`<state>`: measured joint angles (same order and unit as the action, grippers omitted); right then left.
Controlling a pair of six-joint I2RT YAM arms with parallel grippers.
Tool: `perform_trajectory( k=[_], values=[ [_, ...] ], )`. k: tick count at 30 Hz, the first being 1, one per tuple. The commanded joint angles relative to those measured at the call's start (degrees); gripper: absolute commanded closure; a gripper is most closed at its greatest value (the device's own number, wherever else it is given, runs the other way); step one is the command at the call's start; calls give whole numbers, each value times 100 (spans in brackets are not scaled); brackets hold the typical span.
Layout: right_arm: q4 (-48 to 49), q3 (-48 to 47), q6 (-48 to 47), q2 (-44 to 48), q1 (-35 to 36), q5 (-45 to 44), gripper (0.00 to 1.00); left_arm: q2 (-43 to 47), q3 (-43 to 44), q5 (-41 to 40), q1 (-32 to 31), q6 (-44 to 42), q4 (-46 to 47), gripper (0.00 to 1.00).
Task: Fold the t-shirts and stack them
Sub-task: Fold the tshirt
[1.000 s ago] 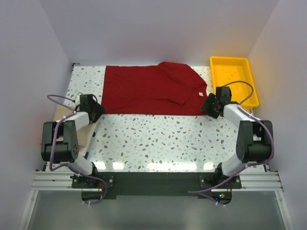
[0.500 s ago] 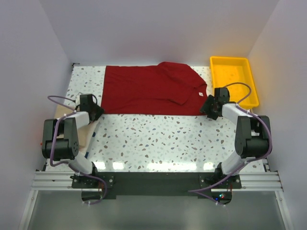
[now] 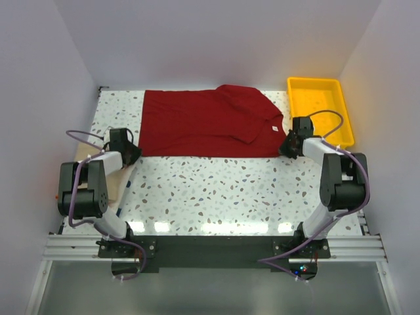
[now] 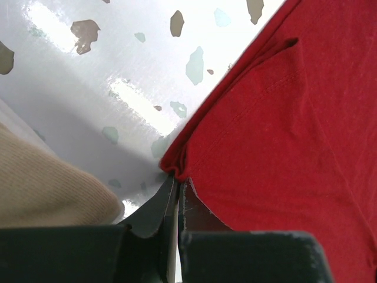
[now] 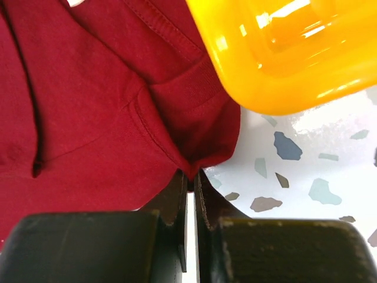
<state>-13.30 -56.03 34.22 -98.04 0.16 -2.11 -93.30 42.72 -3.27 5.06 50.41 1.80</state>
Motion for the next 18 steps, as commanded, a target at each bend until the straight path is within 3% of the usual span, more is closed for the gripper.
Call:
perform_trajectory(
  k=[1,11,18],
  values=[
    [-277,-215,-55,443,-148,-290,100,372,289,-42,-40,30,-171,100],
    [-1157,276,-11,1770,-359,-132,100,1260,158,-7,-225,21,-901,100],
    [-1719,1040,15,2675,-377,-272,100,2104,-693,-69,-269,4,-1077,100]
  ],
)
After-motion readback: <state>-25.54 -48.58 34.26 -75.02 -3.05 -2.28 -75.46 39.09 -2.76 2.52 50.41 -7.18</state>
